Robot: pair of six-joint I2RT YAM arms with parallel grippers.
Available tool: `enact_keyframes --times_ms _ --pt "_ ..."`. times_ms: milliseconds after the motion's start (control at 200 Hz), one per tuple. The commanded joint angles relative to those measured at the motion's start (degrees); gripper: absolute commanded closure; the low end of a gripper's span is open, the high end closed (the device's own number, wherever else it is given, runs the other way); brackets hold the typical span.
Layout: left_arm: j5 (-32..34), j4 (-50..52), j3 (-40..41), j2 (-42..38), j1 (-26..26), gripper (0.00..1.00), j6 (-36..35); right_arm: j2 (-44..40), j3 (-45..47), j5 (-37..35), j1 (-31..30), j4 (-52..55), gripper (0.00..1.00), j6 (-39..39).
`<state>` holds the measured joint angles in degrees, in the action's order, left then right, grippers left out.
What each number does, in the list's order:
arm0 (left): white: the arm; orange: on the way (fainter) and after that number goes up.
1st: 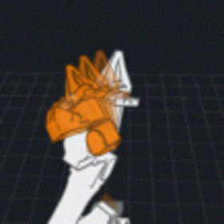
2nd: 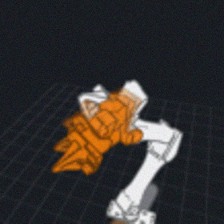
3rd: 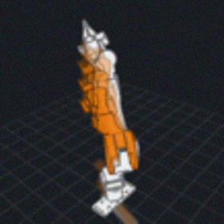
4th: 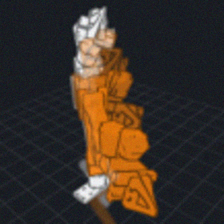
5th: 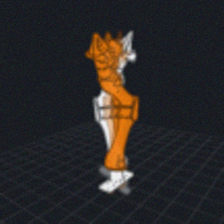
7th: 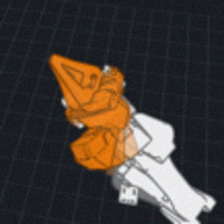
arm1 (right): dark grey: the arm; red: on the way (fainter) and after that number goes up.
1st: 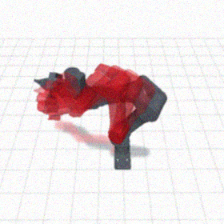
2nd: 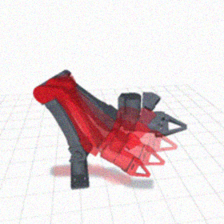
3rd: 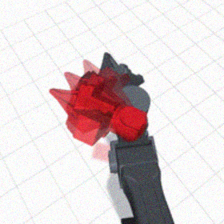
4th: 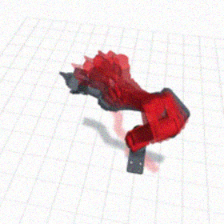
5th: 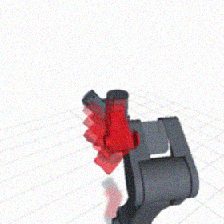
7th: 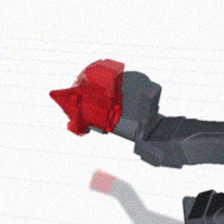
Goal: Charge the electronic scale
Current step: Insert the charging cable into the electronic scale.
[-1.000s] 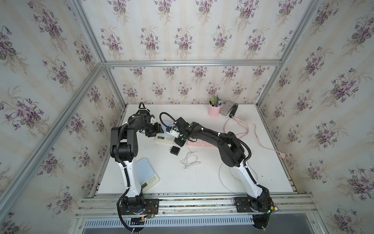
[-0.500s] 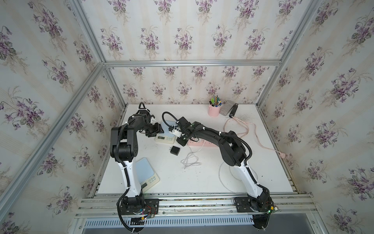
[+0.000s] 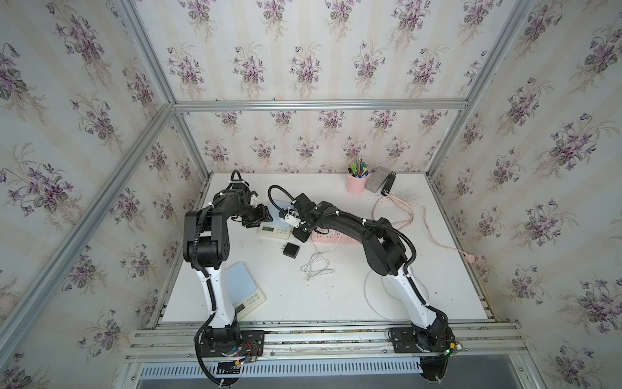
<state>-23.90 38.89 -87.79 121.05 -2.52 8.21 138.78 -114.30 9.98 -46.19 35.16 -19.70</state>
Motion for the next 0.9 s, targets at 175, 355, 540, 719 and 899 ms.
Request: enact_keyframes --times_ms 175,355,540,719,899 --pt "2.0 3.5 0.7 0.1 0.2 0.37 -1.1 -1.9 1.4 1.9 -0.6 -0.1 1.0 -0.4" --pt "2.0 3.5 0.8 0.2 0.2 0.37 -1.1 -2.5 1.4 2.0 -0.6 -0.4 1.0 -0.1" --pt "1.9 3.6 1.0 0.1 0.2 0.37 -1.3 -2.7 1.4 1.8 -0.5 -1.2 1.0 0.5" --pt "1.3 3.5 1.2 0.2 0.2 0.37 -1.4 -1.8 1.2 3.9 -0.7 0.3 1.0 -1.9" --pt "0.3 3.5 1.7 0.1 0.5 0.38 -2.4 -1.2 0.3 3.6 -0.9 3.1 1.0 -6.9"
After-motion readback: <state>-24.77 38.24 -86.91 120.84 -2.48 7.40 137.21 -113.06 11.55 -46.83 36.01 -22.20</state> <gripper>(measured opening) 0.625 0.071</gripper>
